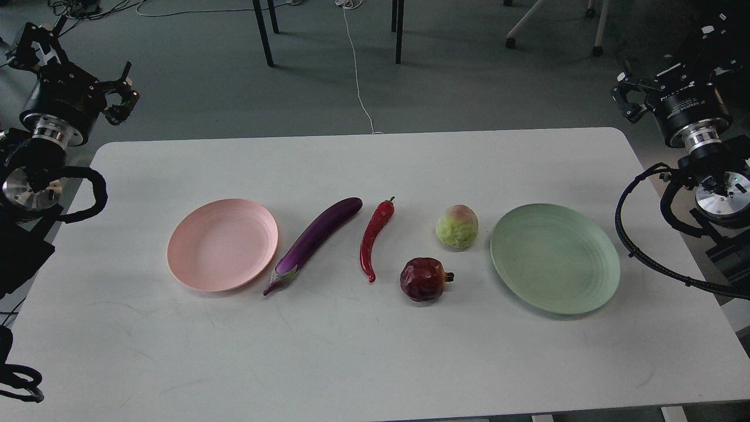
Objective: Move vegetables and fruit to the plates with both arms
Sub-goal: 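Move the right hand forward over the peach beside the green plate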
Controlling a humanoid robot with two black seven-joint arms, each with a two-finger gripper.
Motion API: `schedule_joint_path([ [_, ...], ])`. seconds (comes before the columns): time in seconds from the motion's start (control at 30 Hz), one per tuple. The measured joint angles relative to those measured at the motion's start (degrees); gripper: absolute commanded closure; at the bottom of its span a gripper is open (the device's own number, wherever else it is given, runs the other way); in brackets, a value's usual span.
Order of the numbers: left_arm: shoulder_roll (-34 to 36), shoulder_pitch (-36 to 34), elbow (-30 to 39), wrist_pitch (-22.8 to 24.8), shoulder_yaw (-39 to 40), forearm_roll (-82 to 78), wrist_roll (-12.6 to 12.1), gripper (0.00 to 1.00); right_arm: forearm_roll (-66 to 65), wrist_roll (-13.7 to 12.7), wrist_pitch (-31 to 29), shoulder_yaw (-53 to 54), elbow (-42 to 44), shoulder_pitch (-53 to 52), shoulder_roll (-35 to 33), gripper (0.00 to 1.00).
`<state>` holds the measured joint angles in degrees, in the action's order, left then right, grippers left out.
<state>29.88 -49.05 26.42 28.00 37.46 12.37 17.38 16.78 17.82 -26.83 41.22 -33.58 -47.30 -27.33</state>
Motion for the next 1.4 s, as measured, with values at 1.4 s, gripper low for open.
schedule_joint_path([
  [1.4, 3.0, -3.1, -2.5, 0.0, 0.1, -0.3, -0.2, 0.00, -50.7, -1.5, 6.1, -87.8, -14.0, -56.4, 21.4, 0.02],
])
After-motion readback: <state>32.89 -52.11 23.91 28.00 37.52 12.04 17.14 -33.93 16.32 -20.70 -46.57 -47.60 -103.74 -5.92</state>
